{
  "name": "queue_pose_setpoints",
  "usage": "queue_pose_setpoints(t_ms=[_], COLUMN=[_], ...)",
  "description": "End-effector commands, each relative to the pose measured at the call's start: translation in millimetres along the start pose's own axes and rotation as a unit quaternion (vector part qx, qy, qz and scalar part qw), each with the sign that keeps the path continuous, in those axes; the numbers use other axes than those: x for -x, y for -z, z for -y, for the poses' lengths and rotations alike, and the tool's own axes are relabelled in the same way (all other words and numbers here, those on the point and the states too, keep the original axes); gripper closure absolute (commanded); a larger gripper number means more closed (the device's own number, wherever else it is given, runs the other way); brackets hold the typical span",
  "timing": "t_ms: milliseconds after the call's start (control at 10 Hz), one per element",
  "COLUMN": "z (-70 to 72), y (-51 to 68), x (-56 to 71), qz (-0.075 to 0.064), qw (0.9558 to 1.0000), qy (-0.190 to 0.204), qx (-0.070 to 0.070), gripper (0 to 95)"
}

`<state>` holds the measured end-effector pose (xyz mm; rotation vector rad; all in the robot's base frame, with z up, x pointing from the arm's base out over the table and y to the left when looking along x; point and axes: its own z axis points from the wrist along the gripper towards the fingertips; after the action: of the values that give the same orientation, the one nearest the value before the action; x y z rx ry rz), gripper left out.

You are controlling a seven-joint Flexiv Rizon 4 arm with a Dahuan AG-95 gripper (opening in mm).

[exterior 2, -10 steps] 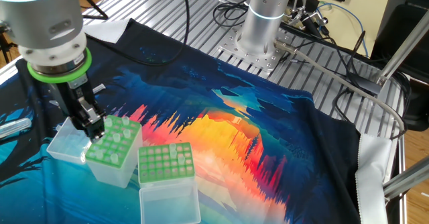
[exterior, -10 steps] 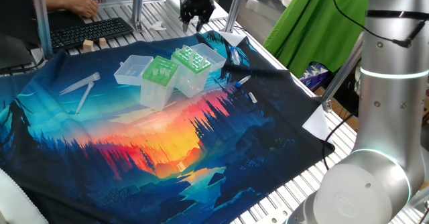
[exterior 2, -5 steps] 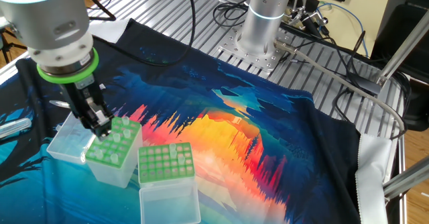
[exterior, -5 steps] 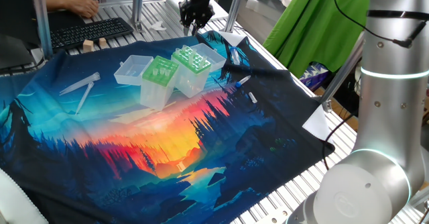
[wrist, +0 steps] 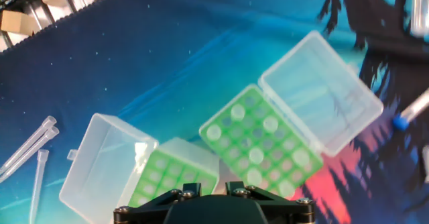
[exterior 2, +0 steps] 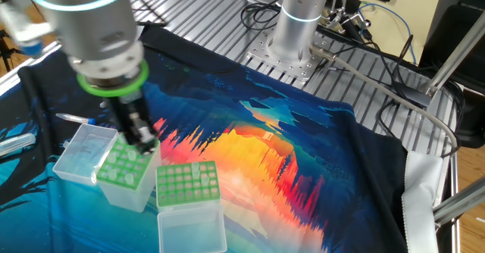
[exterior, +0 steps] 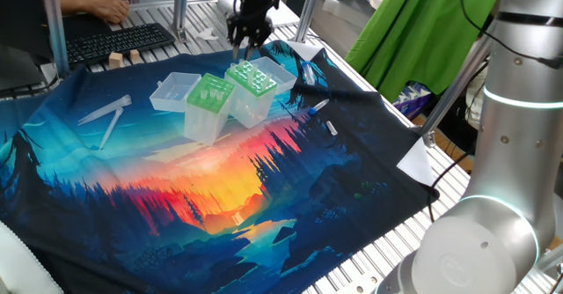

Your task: Transfer all large pipette tips from one holder to another

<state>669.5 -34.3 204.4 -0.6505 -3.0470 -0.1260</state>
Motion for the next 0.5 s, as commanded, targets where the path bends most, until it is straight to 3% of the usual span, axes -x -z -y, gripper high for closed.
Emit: queue_pose_setpoints(t_ms=[100, 500], z=[-4.1, -16.2], y=[-6.1, -17.5], x=[-14.5, -41.2], qz=[-0.001, -0.004], qw=[1.0, 0.9999], qy=[0.0, -0.012], qx=[0.007, 0.011], gripper=[76.0, 76.0])
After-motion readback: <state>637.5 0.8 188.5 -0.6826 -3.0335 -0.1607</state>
